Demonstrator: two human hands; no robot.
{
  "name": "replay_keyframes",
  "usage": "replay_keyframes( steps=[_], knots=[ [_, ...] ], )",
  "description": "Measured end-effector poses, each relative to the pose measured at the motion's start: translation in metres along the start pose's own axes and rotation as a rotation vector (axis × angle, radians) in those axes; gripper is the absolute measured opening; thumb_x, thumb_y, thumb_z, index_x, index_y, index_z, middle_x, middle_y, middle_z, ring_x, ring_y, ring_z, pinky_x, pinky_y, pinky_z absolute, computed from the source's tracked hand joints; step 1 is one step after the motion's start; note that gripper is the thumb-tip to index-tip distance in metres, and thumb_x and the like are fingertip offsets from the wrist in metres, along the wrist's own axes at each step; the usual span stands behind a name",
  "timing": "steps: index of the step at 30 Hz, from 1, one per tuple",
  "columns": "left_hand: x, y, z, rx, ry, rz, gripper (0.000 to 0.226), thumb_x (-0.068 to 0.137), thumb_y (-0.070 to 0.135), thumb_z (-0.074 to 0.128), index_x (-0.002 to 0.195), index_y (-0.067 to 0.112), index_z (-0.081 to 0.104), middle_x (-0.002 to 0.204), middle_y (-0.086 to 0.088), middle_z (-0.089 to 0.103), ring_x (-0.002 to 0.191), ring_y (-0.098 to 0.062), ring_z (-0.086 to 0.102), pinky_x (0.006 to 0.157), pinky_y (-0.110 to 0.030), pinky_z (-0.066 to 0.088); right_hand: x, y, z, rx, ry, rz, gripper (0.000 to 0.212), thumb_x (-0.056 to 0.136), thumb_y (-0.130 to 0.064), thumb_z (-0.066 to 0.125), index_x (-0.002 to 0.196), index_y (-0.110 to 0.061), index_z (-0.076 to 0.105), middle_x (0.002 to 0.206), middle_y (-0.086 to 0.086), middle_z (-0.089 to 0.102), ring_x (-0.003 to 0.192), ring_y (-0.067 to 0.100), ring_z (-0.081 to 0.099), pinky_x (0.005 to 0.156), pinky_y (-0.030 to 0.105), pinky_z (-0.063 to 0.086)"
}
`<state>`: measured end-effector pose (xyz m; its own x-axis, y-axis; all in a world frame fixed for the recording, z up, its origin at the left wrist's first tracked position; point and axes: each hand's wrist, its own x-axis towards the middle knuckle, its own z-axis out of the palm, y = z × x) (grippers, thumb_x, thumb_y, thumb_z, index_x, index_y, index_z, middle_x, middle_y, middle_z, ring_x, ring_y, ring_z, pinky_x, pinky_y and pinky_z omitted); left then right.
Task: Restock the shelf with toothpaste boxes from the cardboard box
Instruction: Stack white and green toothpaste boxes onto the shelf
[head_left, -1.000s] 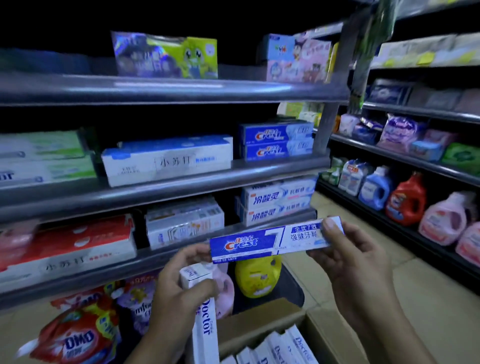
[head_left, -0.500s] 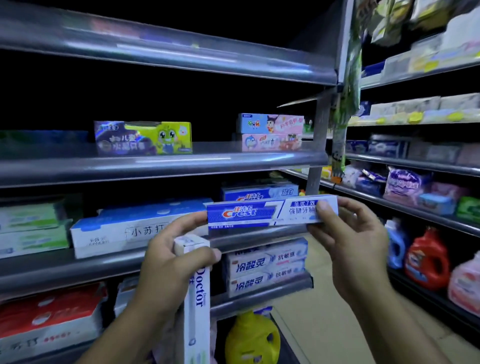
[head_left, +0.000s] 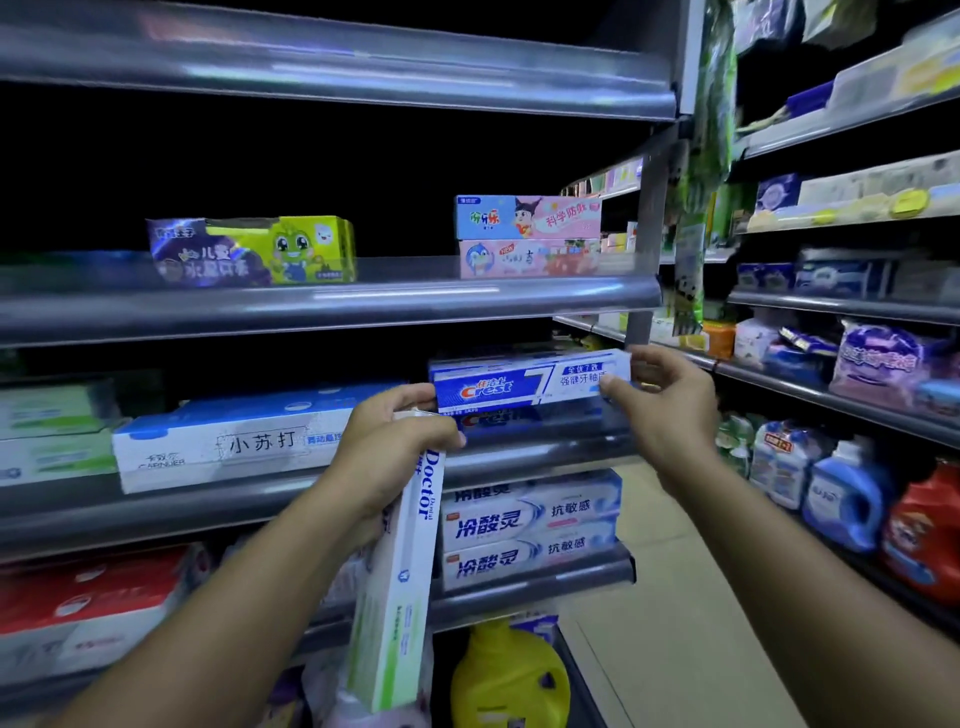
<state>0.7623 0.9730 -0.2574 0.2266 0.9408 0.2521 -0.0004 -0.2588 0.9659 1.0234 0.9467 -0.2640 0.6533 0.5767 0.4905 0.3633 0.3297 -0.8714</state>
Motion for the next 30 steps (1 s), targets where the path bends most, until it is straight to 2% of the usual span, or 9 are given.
replay_keyframes(
  steps=[3, 7, 12, 16, 19, 21, 23, 26, 30],
  knots=[
    [0.0, -0.003, 0.003, 0.07, 0.01, -0.099, 0.054, 0.05, 0.018, 0.077, 0.104, 0.022, 0.072, 0.087, -0.005, 0.08, 0.069, -0.02, 0.07, 0.063, -0.027, 0.051, 0.003, 0.019, 0.005, -0.098, -0.07, 0.036, 0.045, 0.086, -0.022, 0.082, 0.128, -0.025, 0.066, 0.113, -0.002, 0.071, 0.096, 0.016, 0.068, 0.087, 0.041, 0.058],
    [0.002, -0.002, 0.006, 0.133, 0.044, -0.122, 0.049, 0.049, 0.02, 0.077, 0.098, 0.022, 0.072, 0.084, -0.007, 0.079, 0.067, -0.021, 0.067, 0.064, -0.029, 0.049, 0.006, 0.03, 0.005, -0.178, -0.113, 0.017, 0.044, 0.09, -0.025, 0.077, 0.131, -0.025, 0.062, 0.117, -0.004, 0.069, 0.095, 0.015, 0.068, 0.083, 0.039, 0.058],
    [0.002, 0.0, 0.008, 0.188, 0.048, -0.172, 0.03, 0.05, 0.021, 0.079, 0.076, 0.009, 0.072, 0.067, -0.009, 0.058, 0.063, -0.026, 0.049, 0.066, -0.036, 0.04, 0.011, 0.03, 0.01, -0.275, -0.081, 0.046, 0.029, 0.086, -0.023, 0.078, 0.105, -0.035, 0.059, 0.099, -0.008, 0.066, 0.069, 0.007, 0.061, 0.055, 0.027, 0.047],
    [0.001, -0.005, 0.008, 0.251, 0.057, -0.1, 0.023, 0.062, 0.018, 0.082, 0.079, 0.01, 0.07, 0.072, -0.007, 0.065, 0.066, -0.025, 0.057, 0.064, -0.035, 0.043, 0.009, 0.036, 0.008, -0.37, -0.101, 0.012, 0.015, 0.084, -0.029, 0.073, 0.09, -0.028, 0.058, 0.083, -0.015, 0.064, 0.067, 0.008, 0.057, 0.06, 0.027, 0.044],
    [0.001, -0.008, 0.007, 0.243, 0.067, -0.068, 0.029, 0.067, 0.014, 0.083, 0.093, 0.017, 0.07, 0.091, -0.008, 0.076, 0.082, -0.026, 0.072, 0.072, -0.036, 0.055, 0.007, 0.034, 0.006, -0.377, -0.138, 0.015, 0.017, 0.088, -0.031, 0.07, 0.103, -0.028, 0.063, 0.102, -0.005, 0.072, 0.082, 0.018, 0.066, 0.071, 0.037, 0.052],
    [-0.004, -0.008, 0.006, 0.202, 0.09, -0.052, 0.036, 0.063, 0.018, 0.083, 0.097, 0.023, 0.07, 0.093, -0.009, 0.077, 0.085, -0.029, 0.075, 0.079, -0.042, 0.059, 0.002, 0.031, 0.003, -0.374, -0.117, 0.013, 0.035, 0.089, -0.031, 0.07, 0.123, -0.027, 0.062, 0.124, -0.001, 0.068, 0.099, 0.021, 0.065, 0.082, 0.04, 0.053],
    [-0.01, -0.006, 0.001, 0.128, 0.14, -0.014, 0.041, 0.057, 0.023, 0.081, 0.097, 0.025, 0.071, 0.087, -0.008, 0.078, 0.08, -0.03, 0.076, 0.076, -0.045, 0.061, -0.008, 0.028, -0.002, -0.339, -0.027, -0.015, 0.044, 0.09, -0.027, 0.071, 0.131, -0.027, 0.057, 0.13, 0.0, 0.066, 0.1, 0.02, 0.062, 0.08, 0.036, 0.049],
    [-0.019, -0.001, -0.016, 0.01, 0.195, 0.075, 0.025, 0.067, 0.014, 0.083, 0.089, 0.018, 0.072, 0.071, 0.002, 0.074, 0.058, -0.016, 0.069, 0.053, -0.031, 0.054, -0.033, 0.012, -0.005, -0.241, 0.036, -0.053, 0.04, 0.089, -0.023, 0.071, 0.127, -0.026, 0.059, 0.118, -0.004, 0.067, 0.098, 0.017, 0.062, 0.073, 0.031, 0.045],
    [-0.028, 0.01, -0.044, -0.168, 0.238, 0.056, 0.018, 0.073, 0.01, 0.079, 0.068, 0.021, 0.066, 0.056, 0.004, 0.056, 0.047, -0.011, 0.052, 0.045, -0.023, 0.043, -0.094, -0.019, 0.007, -0.084, -0.114, -0.061, 0.026, 0.09, -0.02, 0.074, 0.113, -0.026, 0.065, 0.095, -0.006, 0.07, 0.09, 0.016, 0.067, 0.072, 0.029, 0.052]
  ],
)
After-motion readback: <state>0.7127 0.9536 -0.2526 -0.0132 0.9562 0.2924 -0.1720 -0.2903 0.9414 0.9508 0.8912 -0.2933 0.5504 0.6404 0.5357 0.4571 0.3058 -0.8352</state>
